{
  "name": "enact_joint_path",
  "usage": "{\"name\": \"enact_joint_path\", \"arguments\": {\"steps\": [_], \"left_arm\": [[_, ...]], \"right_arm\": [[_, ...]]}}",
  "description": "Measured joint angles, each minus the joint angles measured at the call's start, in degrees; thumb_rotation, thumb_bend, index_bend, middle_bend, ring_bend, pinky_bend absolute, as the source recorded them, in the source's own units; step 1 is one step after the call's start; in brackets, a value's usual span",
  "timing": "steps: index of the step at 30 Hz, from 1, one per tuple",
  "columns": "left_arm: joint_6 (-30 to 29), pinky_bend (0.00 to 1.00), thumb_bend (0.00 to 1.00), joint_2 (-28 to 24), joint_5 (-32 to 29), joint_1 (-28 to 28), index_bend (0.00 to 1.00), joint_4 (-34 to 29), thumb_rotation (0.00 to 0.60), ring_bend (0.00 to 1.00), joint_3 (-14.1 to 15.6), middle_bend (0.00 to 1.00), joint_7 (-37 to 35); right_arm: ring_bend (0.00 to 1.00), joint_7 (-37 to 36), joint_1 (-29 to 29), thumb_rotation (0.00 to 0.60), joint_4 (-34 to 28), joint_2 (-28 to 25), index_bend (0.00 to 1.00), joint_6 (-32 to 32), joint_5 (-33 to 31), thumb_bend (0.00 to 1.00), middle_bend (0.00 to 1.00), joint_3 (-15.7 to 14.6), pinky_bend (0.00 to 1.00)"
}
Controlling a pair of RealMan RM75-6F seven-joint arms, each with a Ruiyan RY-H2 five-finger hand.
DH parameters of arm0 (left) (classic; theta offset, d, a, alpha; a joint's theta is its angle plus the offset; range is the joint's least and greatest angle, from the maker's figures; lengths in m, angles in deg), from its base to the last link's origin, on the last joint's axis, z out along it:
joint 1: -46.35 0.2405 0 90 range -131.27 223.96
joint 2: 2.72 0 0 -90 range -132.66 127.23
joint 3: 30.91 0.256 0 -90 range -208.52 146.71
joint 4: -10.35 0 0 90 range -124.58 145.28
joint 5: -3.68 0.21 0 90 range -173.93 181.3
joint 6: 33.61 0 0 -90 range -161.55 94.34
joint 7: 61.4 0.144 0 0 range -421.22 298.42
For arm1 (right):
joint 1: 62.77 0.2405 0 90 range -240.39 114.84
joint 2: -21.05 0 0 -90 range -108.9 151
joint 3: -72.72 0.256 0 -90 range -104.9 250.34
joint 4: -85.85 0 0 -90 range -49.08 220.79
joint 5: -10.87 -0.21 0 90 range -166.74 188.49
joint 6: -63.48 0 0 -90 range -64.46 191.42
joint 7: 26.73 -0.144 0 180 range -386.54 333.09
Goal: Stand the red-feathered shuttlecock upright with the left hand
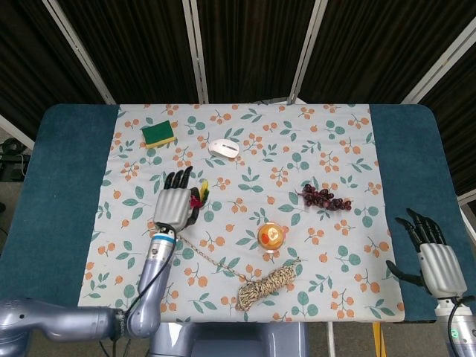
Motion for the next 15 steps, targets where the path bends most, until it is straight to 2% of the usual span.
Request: {"name": "enact_joint_path", "arguments": {"steps": [6,15], "left_arm": [[-1.5,0.04,0.5,-6.1,2.7,5.0,0.61,-6.2,0.6,0.0,2.8,0.02,-5.6],[-0.2,0.04,0.5,-7.9,5.2,8.2,0.62,-7.2,0.6,0.0,4.2,0.03,-16.3]], "right_arm": [[0.0,0.7,0.0,0.6,0.0,0.3,0.15,0.1,0.0,0.16,0.0,0.0,0.0],[0.0,1.2,0.0,0.6,0.0,0.6,0.15,0.1,-0.1,0.16,0.0,0.1,0.0]]}}
